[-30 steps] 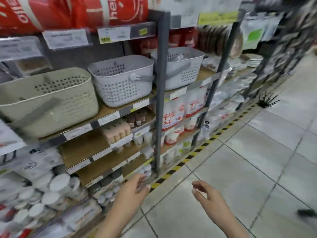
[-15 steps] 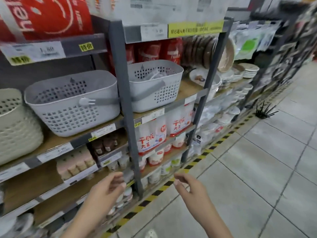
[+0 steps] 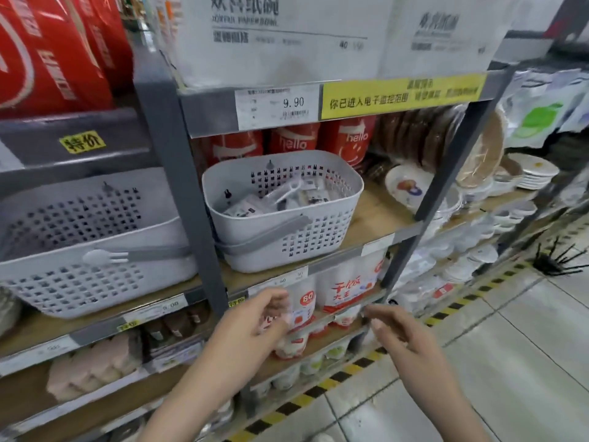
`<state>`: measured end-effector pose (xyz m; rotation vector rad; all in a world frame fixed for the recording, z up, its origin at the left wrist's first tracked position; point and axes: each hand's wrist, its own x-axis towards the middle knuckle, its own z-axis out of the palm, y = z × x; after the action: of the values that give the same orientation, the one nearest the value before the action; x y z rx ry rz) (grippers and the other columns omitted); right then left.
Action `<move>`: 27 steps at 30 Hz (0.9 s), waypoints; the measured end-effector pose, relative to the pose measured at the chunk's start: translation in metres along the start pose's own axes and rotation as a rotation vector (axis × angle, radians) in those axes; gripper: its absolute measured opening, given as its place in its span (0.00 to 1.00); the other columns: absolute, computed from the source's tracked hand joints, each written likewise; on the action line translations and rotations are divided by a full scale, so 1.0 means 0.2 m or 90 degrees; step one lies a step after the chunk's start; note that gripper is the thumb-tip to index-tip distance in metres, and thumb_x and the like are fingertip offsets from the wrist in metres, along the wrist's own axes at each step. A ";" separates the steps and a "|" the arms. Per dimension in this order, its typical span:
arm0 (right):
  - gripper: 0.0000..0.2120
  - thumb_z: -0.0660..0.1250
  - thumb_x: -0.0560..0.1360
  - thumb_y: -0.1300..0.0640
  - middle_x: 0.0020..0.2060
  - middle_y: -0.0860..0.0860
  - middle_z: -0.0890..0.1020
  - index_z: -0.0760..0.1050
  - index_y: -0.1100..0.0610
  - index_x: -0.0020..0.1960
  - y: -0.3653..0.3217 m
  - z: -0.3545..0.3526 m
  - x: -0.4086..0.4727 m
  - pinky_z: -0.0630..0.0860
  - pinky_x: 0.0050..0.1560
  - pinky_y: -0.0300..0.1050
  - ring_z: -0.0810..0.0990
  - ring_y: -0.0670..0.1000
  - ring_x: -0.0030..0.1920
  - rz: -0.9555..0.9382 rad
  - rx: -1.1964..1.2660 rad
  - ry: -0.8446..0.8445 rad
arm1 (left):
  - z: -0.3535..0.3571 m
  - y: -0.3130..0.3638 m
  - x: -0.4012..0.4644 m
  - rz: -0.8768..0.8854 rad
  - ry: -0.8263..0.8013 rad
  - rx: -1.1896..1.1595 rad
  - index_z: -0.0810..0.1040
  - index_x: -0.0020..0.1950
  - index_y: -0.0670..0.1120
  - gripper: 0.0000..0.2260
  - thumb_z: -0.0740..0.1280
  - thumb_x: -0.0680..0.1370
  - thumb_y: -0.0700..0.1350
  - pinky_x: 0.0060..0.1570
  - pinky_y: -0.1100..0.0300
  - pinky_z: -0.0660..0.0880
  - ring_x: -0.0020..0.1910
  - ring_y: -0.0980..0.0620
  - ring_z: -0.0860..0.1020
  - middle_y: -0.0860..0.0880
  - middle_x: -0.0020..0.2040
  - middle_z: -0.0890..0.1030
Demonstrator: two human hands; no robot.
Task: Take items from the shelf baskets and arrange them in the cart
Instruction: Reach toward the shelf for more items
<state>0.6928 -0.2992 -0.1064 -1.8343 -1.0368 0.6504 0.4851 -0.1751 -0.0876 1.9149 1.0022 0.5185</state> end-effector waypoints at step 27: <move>0.08 0.62 0.76 0.61 0.45 0.55 0.84 0.81 0.60 0.47 -0.56 0.10 1.50 0.70 0.43 0.41 0.81 0.55 0.49 -0.356 -0.207 -0.155 | -0.30 0.20 1.16 -0.170 0.035 0.176 0.78 0.60 0.46 0.12 0.61 0.81 0.48 0.57 0.60 0.70 0.58 0.49 0.76 0.46 0.59 0.79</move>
<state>0.7871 -0.0050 -0.0202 -1.6336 -1.8158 0.3814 0.5982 0.0319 -0.0311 1.9716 1.4002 0.2901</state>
